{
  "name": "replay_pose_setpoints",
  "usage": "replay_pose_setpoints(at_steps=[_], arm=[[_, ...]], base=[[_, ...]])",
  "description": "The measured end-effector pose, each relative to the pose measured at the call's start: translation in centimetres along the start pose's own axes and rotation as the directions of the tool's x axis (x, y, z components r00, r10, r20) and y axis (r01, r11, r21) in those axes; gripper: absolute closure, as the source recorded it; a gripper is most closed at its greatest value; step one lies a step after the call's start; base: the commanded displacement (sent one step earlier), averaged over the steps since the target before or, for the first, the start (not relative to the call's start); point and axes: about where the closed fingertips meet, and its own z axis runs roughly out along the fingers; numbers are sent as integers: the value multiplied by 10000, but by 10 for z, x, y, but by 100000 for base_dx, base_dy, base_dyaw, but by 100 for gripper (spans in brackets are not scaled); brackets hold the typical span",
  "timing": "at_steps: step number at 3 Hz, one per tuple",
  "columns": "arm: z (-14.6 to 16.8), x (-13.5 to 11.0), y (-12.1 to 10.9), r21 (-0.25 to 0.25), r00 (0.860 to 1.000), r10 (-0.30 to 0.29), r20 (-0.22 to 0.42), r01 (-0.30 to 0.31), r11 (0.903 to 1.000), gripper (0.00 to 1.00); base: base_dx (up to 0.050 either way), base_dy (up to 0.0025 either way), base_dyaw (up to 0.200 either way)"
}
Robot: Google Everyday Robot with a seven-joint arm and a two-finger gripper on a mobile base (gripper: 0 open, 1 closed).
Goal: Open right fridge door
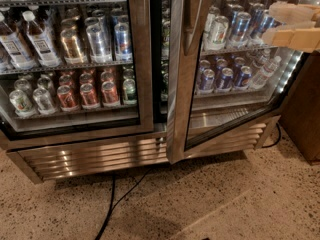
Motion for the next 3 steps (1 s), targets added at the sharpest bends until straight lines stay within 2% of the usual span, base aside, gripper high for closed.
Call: replay_pose_setpoints(at_steps=[1, 2, 3], arm=[[0, 0, 0, 0, 10000, 0, 0, 0, 10000, 28], [0, 14, 11, 40, 9999, 51, -125, -51, 10000, 10], [-12, 48, 46, -143, 9995, 306, -96, -308, 9994, 0]], base=[[0, 0, 0], [0, 0, 0], [0, 0, 0]])
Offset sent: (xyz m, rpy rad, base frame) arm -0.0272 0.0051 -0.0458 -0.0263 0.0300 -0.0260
